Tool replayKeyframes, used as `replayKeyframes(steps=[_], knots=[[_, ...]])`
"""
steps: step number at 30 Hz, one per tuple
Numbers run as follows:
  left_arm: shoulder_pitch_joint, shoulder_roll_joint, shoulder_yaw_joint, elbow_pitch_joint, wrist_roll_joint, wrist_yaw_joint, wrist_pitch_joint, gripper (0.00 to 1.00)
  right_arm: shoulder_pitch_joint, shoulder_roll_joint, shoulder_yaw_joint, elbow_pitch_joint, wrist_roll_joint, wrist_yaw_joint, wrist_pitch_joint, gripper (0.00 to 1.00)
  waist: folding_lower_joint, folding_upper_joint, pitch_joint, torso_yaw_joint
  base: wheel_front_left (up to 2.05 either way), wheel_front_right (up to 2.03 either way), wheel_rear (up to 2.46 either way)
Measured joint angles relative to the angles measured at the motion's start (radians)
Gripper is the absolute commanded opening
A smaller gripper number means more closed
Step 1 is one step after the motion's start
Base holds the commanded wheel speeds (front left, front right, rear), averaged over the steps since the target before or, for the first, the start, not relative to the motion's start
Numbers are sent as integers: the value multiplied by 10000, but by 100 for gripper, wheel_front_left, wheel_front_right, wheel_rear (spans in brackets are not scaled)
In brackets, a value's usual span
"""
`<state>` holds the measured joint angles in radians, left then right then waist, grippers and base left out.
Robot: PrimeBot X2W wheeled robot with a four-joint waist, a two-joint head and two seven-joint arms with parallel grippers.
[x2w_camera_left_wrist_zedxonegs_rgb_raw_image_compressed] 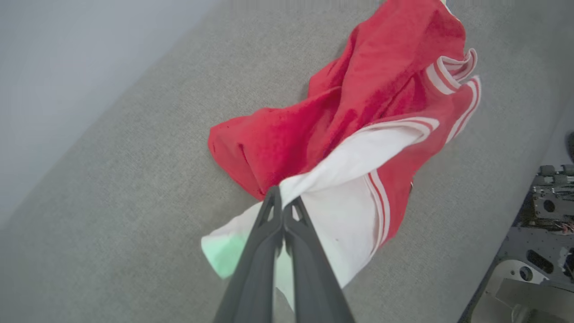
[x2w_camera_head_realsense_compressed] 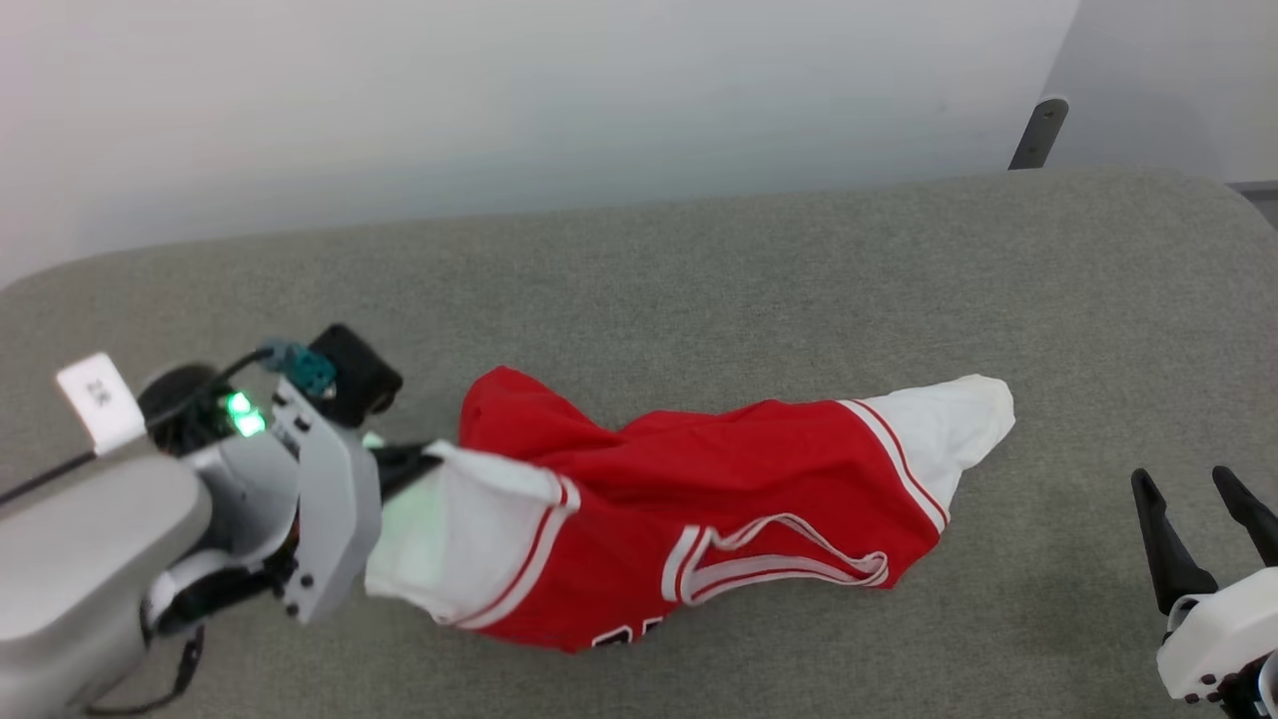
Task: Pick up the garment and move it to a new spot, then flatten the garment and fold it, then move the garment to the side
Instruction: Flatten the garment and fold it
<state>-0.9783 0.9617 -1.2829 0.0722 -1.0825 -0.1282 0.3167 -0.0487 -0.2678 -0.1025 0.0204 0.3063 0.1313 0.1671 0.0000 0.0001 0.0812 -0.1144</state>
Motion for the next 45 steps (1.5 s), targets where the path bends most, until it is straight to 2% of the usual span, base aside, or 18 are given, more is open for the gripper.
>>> replayKeyframes(steps=[8,17,22,34,39,40,42,43,45], knots=[[-890,-468,6,1256,782,-10,-957,0,-153,-96,209,-140,31,0,81,100,0,0,307,-49,0,0,0],[-1453,-788,8,3482,1264,-10,-1547,0,-511,-161,439,-278,107,0,105,100,0,0,1010,-327,0,0,0],[-1444,-959,8,4777,947,-10,-1662,0,-739,-157,535,-282,196,0,44,100,0,0,1481,-536,0,0,0],[-970,-1379,6,6635,203,-12,-1647,0,-1335,-155,878,-113,272,0,-42,100,0,0,2378,-773,0,0,0],[-968,-1615,15,7206,-36,-29,-1866,0,-1474,-236,1062,17,347,0,-90,100,0,0,2425,-685,0,0,0],[-970,-1674,15,7264,-82,-29,-1948,12,-1483,-255,1095,38,366,0,-102,100,0,-1,2410,-655,0,0,0],[-974,-1772,8,7296,-219,-29,-2090,66,-1514,-301,1154,40,374,0,-132,100,0,0,2342,-591,0,0,0],[-976,-1806,4,7306,-316,-29,-2159,98,-1512,-337,1212,42,384,0,-130,100,0,0,2291,-560,0,0,0],[-993,-1862,6,7265,-418,-29,-2322,100,-1507,-405,1315,42,464,0,-127,100,0,0,2164,-490,0,0,0]])
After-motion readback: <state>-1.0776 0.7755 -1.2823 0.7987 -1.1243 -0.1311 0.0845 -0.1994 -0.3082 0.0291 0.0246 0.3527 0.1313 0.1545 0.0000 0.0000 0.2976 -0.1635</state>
